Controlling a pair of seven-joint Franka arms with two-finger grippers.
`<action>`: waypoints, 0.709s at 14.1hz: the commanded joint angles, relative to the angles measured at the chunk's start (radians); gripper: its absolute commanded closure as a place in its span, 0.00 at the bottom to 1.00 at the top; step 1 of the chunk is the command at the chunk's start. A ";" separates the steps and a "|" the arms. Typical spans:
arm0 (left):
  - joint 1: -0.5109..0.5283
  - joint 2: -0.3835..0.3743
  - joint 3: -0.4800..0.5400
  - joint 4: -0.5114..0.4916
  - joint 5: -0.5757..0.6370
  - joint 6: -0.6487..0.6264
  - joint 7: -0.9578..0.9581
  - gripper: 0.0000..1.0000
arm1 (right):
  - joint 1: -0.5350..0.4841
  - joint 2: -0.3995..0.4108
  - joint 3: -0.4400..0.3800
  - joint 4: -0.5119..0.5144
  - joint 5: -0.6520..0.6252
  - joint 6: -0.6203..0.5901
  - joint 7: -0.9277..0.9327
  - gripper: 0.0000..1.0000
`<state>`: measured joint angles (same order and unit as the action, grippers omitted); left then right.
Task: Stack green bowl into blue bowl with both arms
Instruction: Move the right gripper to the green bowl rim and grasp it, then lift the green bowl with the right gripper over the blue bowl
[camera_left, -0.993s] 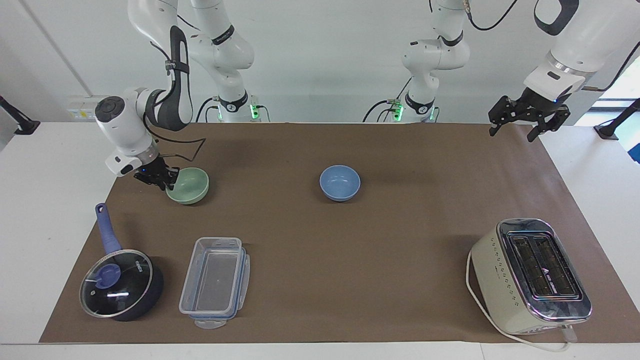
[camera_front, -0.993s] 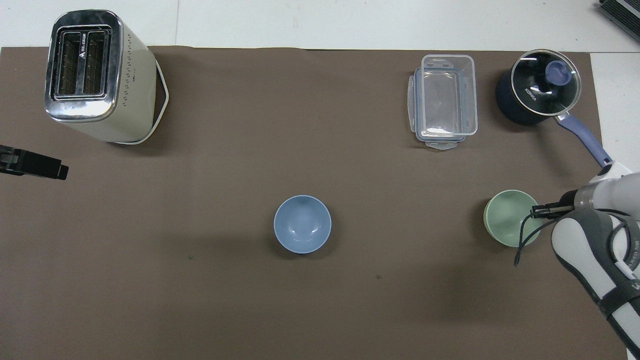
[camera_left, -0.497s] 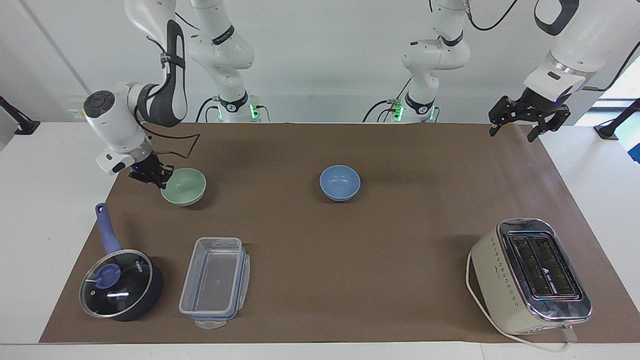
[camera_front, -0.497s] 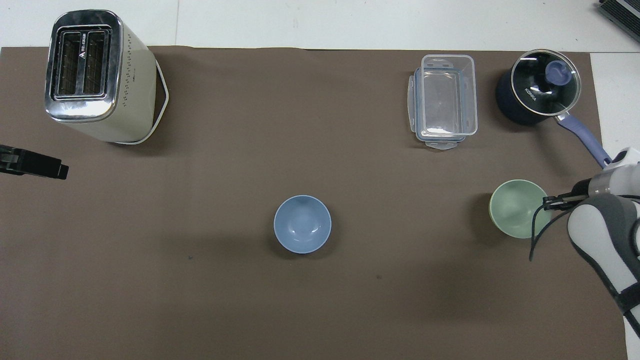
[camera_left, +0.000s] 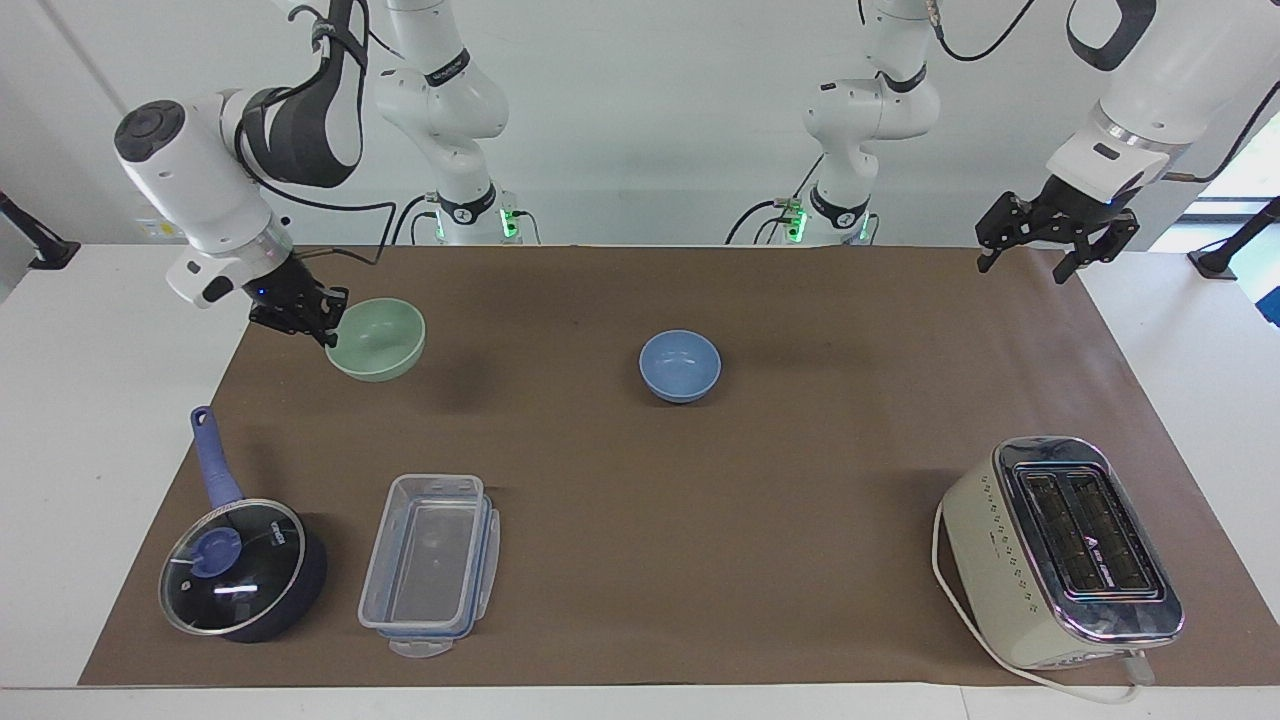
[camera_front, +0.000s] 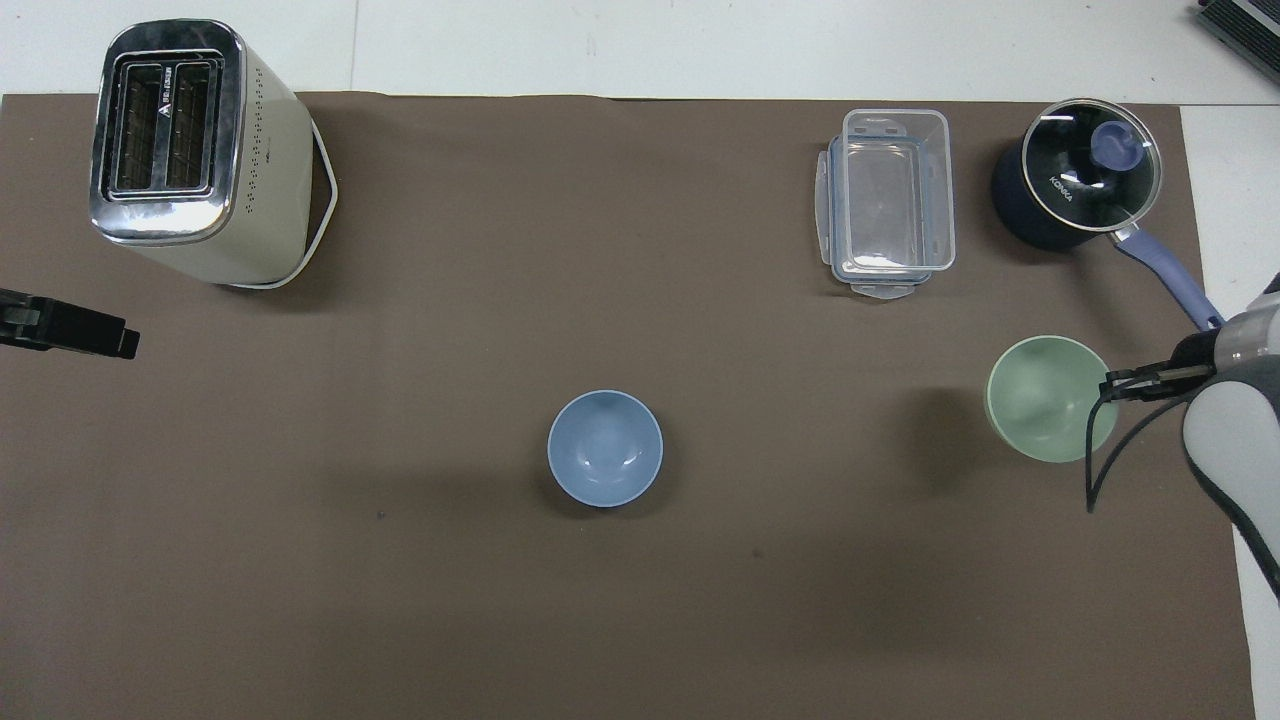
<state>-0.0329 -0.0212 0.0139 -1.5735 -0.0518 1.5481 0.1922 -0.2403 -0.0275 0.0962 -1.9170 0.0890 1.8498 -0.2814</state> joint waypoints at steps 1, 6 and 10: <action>0.008 -0.003 -0.008 0.015 0.021 -0.017 -0.010 0.00 | -0.007 0.020 0.075 0.081 0.015 -0.063 0.098 1.00; 0.007 -0.005 -0.008 0.010 0.020 -0.014 -0.010 0.00 | 0.127 0.031 0.126 0.098 0.005 -0.049 0.328 1.00; 0.004 -0.008 -0.008 0.004 0.020 -0.010 -0.010 0.00 | 0.292 0.087 0.126 0.115 0.008 0.012 0.542 1.00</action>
<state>-0.0329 -0.0219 0.0130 -1.5735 -0.0518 1.5481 0.1921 -0.0075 0.0162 0.2223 -1.8390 0.0931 1.8312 0.1849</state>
